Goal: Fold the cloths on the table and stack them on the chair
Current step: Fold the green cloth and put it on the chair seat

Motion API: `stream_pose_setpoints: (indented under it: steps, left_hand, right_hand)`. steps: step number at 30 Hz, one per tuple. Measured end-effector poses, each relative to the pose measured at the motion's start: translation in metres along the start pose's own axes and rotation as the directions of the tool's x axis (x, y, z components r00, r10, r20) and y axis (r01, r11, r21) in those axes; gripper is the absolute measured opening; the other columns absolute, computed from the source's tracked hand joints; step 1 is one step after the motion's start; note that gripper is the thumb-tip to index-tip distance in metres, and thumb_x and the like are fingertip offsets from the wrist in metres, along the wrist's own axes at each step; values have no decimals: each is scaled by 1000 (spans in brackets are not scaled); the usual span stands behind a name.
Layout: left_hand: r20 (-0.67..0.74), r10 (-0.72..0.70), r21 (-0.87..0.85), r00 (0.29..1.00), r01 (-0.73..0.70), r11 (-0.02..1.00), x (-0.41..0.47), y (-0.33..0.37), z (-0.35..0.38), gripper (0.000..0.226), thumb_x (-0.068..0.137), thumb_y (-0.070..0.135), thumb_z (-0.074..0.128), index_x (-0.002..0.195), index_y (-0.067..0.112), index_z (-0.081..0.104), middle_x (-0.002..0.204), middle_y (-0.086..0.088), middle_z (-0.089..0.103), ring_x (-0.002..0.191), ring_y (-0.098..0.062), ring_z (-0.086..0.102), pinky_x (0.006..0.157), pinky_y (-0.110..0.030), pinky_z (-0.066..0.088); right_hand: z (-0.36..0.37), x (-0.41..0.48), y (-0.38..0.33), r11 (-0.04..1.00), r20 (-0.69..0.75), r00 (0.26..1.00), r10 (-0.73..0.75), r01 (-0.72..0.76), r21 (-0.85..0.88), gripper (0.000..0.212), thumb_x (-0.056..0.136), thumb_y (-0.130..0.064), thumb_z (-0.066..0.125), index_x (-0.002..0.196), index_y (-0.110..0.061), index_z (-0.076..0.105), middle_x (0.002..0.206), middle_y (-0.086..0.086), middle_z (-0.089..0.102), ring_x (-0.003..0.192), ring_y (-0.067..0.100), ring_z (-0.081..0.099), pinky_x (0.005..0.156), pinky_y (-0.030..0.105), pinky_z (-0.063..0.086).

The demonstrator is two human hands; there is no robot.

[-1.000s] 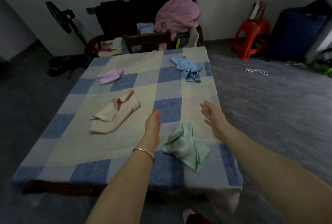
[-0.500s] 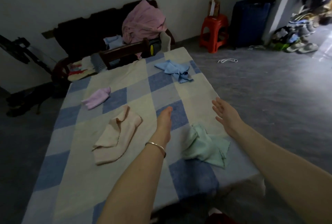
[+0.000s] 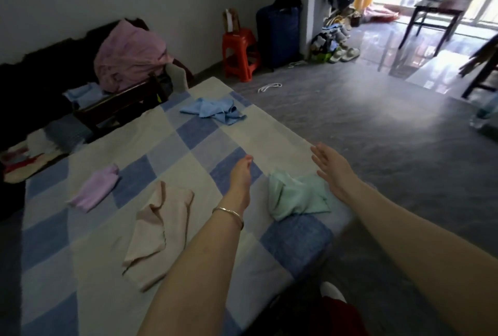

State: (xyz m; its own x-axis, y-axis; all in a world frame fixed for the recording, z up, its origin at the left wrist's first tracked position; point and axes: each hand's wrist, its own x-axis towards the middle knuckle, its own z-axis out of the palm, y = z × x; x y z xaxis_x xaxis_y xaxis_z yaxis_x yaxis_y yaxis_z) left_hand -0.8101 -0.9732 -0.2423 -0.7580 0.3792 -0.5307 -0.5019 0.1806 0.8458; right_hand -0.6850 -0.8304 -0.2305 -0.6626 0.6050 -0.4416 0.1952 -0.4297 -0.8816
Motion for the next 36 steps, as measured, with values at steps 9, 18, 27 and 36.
stream_pose_setpoints:
  steps: [9, 18, 27, 36]
  left_hand:
    - [69, 13, 1, 998, -13, 1000, 3, -5, 19, 40, 98, 18, 39, 136, 6, 46, 138, -2, 49, 131, -11, 40, 107, -25, 28]
    - [77, -86, 138, 993, 75, 988, 13, -15, 41, 31, 94, 12, 41, 66, 22, 46, 67, 7, 43, 60, -3, 39, 42, -10, 38]
    - [31, -134, 190, 990, 126, 974, 28, -21, 50, 34, 91, 10, 41, 61, 25, 41, 67, 6, 39, 60, -6, 35, 54, -22, 29]
    - [33, -173, 100, 984, 168, 981, 30, -30, 41, 25, 95, 17, 44, 74, 20, 56, 57, 13, 62, 63, -2, 46, 52, -13, 43]
  right_hand:
    - [-14, -14, 3, 998, -150, 988, -19, 27, 50, 43, 99, -30, 34, 141, -20, 37, 144, -6, 43, 133, 11, 39, 97, 30, 27]
    - [-28, 8, 22, 997, -215, 976, 25, -7, 83, 45, 96, -21, 44, 141, -17, 40, 143, 1, 45, 130, 14, 43, 81, 22, 36]
    - [-35, 31, 36, 992, -194, 976, 101, -84, 93, 40, 96, -18, 47, 136, -14, 46, 137, 1, 51, 120, 12, 49, 66, 16, 38]
    - [-29, 28, 50, 992, -162, 979, 124, -121, 29, 42, 97, -24, 43, 139, -16, 41, 141, 0, 46, 129, 15, 43, 93, 28, 32]
